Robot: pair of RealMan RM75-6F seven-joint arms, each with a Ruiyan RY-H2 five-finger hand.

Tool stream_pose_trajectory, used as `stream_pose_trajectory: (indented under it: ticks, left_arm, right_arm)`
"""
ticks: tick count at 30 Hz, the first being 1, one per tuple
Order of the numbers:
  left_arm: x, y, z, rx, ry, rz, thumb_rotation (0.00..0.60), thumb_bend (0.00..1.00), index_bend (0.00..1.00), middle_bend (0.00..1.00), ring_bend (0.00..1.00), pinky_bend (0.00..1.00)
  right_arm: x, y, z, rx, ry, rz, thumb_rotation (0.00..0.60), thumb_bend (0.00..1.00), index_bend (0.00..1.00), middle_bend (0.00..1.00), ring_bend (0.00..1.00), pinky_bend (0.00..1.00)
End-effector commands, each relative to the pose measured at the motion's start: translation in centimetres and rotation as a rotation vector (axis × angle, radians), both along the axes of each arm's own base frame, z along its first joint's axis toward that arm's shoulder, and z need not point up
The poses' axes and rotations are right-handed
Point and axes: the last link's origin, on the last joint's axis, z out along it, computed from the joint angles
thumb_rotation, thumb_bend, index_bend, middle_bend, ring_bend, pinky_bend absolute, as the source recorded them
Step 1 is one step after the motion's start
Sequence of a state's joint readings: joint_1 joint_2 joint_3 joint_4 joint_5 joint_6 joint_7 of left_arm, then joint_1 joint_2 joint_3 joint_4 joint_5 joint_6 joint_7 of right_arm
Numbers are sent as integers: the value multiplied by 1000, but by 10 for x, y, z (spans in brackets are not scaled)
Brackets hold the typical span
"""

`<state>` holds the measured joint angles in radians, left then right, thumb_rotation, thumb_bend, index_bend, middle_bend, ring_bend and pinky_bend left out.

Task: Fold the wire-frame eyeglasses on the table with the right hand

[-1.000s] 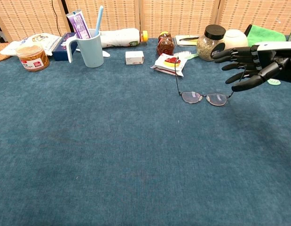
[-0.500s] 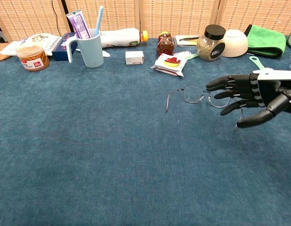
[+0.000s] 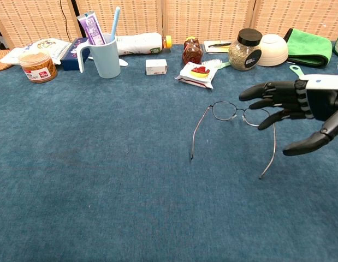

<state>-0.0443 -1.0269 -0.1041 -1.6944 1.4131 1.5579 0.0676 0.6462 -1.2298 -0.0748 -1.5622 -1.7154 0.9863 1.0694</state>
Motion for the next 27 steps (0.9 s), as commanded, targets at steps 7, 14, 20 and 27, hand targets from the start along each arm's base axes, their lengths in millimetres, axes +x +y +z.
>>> stream_pose_trajectory:
  ticks: [7,14,20,27]
  left_arm:
    - [0,-1,2,5,0,-2,600,417,0,0,0,0]
    - [2,0,3,4,3,-9,600,416,0,0,0,0]
    - [2,0,4,8,8,-6,600,417,0,0,0,0]
    - [0,-2,6,12,12,5,600,416,0,0,0,0]
  right_arm:
    - [-8,-37,32,-198,351,135,600,25,124,32,11,82]
    - [-18,-62,40,-273,580,202,600,25,139,18,0,64]
    - [-16,-72,37,-240,664,226,600,24,159,0,0,2]
    - [-3,-83,31,-196,721,283,600,24,192,0,0,0]
